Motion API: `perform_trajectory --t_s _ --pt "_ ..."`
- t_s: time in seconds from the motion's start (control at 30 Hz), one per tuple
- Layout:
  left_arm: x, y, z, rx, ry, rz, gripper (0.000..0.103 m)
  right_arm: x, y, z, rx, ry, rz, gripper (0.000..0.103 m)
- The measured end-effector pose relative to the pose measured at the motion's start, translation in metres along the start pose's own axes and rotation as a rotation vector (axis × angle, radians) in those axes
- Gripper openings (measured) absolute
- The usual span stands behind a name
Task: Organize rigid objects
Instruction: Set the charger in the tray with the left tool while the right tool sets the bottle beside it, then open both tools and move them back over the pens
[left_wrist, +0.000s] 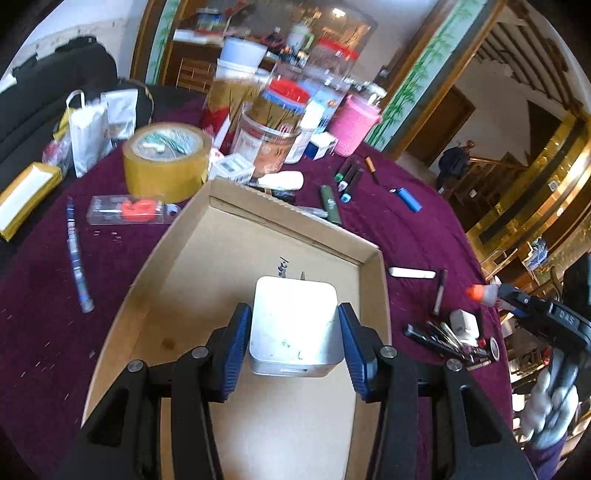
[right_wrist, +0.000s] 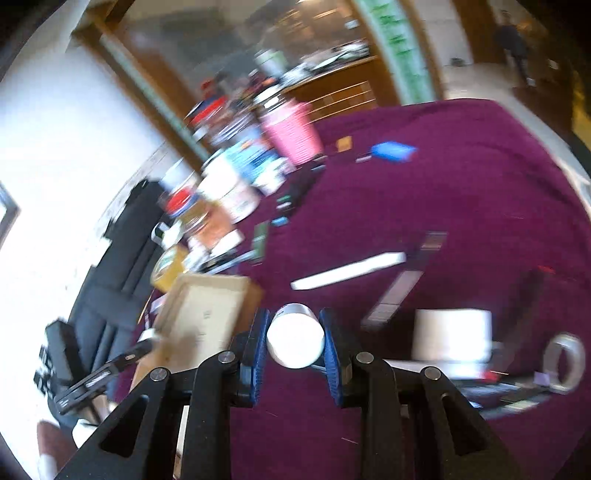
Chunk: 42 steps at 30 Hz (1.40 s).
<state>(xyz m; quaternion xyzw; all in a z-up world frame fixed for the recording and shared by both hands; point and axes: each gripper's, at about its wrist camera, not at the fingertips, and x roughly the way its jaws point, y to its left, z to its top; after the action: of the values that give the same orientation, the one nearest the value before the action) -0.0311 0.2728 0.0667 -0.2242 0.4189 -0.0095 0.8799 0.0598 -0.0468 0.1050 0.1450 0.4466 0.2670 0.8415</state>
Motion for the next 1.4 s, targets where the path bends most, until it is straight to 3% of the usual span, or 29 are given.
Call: perform_trajectory --t_s 0.1,0.23,0.53,0.6,0.63,0.67,0.7,0.83,0.93,1.07,1.17,1.2,1.3,1.4 --pt "0.024 0.003 0.01 -0.028 0.044 -0.01 0.046 0.047 0.039 0.004 -0.034 0.053 0.026 0.03" --pt "0.054 0.011 0.022 -0.098 0.094 -0.051 0.046 0.105 0.078 0.005 -0.116 0.075 -0.067 0.03" --pt "0.084 0.013 0.034 -0.145 0.109 -0.085 0.048 0.144 0.086 -0.004 -0.159 0.087 -0.131 0.034" --pt "0.082 0.016 0.036 -0.169 0.107 -0.116 0.055 0.141 0.086 -0.003 -0.147 0.071 -0.118 0.043" --pt "0.079 0.019 0.036 -0.188 0.102 -0.132 0.063 0.14 0.086 -0.001 -0.137 0.065 -0.105 0.049" --pt "0.076 0.021 0.035 -0.204 0.096 -0.139 0.068 0.135 0.086 0.0 -0.131 0.057 -0.102 0.062" --pt "0.071 0.024 0.034 -0.225 0.087 -0.144 0.068 0.127 0.086 0.0 -0.135 0.034 -0.114 0.068" --pt "0.048 0.022 0.026 -0.235 0.048 -0.153 0.068 0.084 0.084 -0.004 -0.213 -0.065 -0.178 0.068" --pt "0.026 0.008 0.02 -0.186 0.005 -0.152 0.07 0.038 0.077 -0.011 -0.266 -0.198 -0.257 0.07" --pt "-0.003 -0.017 0.011 -0.126 -0.04 -0.162 0.084 -0.039 0.062 -0.031 -0.304 -0.506 -0.465 0.103" --pt "-0.015 -0.042 0.001 -0.073 -0.048 -0.162 0.09 -0.086 0.027 -0.047 -0.301 -0.751 -0.591 0.103" --pt "-0.016 -0.051 -0.002 -0.053 -0.039 -0.16 0.09 -0.089 0.012 -0.041 -0.278 -0.719 -0.617 0.103" --pt "-0.01 -0.079 -0.016 0.0 0.004 -0.176 0.09 -0.085 -0.057 -0.017 -0.12 -0.489 -0.598 0.102" --pt "0.005 -0.105 -0.032 0.031 0.073 -0.189 0.09 -0.087 -0.116 -0.02 0.042 -0.473 -0.609 0.102"
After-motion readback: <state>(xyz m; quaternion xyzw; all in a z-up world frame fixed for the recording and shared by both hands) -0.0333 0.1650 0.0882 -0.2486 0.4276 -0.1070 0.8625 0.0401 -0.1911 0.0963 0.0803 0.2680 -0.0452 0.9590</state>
